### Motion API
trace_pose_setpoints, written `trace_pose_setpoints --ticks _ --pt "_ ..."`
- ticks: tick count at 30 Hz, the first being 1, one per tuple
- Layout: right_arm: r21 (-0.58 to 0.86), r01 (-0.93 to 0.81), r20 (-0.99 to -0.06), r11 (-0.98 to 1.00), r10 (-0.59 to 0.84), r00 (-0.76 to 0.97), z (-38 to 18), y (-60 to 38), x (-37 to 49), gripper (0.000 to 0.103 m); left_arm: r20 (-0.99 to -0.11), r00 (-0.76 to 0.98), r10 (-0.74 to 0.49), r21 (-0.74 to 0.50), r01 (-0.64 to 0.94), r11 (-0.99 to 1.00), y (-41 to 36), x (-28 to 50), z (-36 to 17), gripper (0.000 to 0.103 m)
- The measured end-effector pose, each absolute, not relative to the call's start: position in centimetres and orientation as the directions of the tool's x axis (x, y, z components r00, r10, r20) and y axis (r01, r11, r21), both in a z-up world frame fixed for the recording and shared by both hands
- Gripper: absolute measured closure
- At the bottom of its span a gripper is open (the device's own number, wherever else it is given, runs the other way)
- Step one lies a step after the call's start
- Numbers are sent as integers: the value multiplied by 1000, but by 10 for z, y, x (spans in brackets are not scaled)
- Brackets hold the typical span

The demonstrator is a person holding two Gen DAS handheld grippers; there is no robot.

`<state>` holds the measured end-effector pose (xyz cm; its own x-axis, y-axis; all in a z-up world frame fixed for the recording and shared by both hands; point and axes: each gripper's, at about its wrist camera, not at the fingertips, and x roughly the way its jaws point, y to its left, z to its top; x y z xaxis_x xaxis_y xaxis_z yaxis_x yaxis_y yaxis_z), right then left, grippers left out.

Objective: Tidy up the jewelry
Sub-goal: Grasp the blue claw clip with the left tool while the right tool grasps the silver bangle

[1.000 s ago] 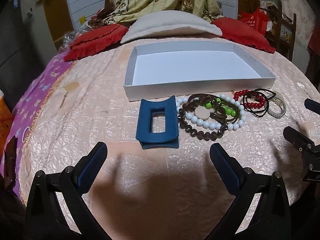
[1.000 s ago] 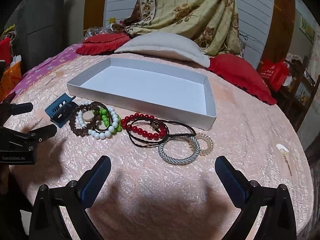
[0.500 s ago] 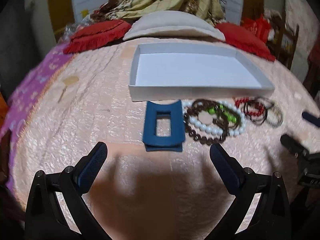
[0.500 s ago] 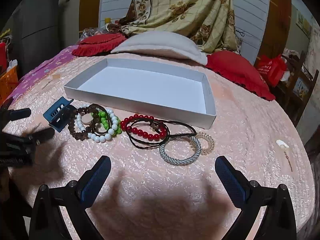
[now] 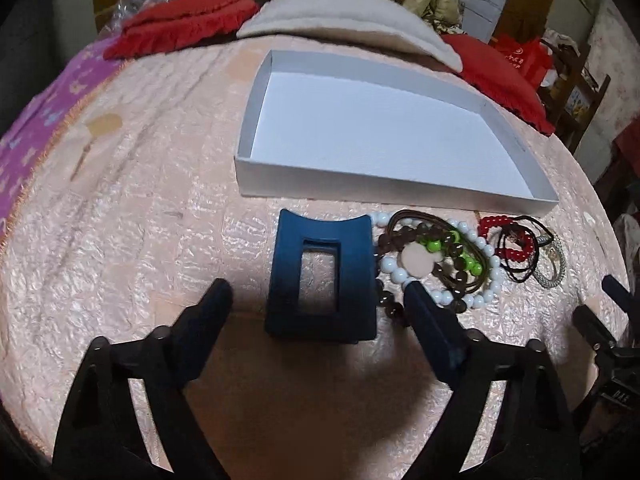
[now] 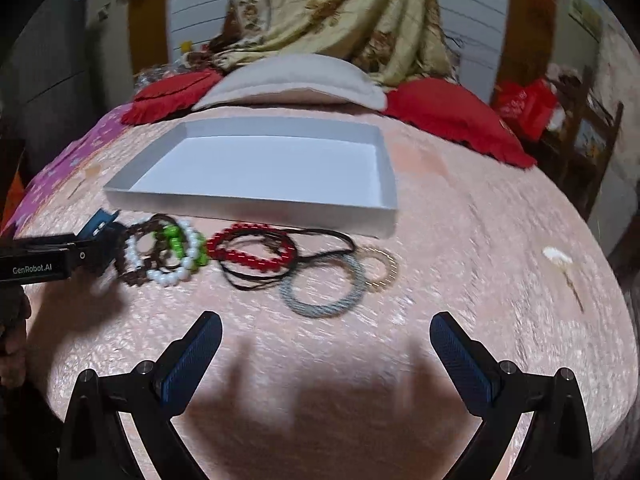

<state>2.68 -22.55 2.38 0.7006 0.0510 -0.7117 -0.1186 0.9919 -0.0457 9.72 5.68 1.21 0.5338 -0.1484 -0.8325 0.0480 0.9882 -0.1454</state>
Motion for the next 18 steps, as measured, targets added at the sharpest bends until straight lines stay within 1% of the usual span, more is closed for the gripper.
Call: trace_pose_setpoints --ticks 2,4,5,11,12,13,14,16,18 --pt "-25 -95 -714 995 49 699 24 -233 27 0 -835 530 -146 -144 46 989 57 97 9 32" --pt "-5 -69 -711 998 45 701 25 -242 26 0 -826 544 -148 -145 49 988 56 96 10 47" --pt "4 -59 -709 998 45 704 25 -245 26 0 -824 548 -147 -141 53 989 55 96 10 56" --pt "44 -54 -714 998 70 697 24 -252 29 1 -803 583 -126 -114 57 992 55 90 16 57" --pt "34 -58 -719 998 65 692 22 -252 31 7 -798 589 -123 -112 54 992 57 89 17 57" --pt "26 -70 -727 997 66 684 20 -252 34 16 -796 593 -120 -111 51 992 58 89 18 57" --pt "23 -81 -738 996 72 671 19 -252 38 19 -793 599 -114 -109 45 993 59 88 19 57" --pt "23 -93 -758 995 78 647 16 -256 48 30 -787 608 -104 -110 27 994 65 86 21 57" --pt "25 -98 -761 995 82 643 18 -264 58 39 -785 612 -97 -115 10 993 70 86 23 57"
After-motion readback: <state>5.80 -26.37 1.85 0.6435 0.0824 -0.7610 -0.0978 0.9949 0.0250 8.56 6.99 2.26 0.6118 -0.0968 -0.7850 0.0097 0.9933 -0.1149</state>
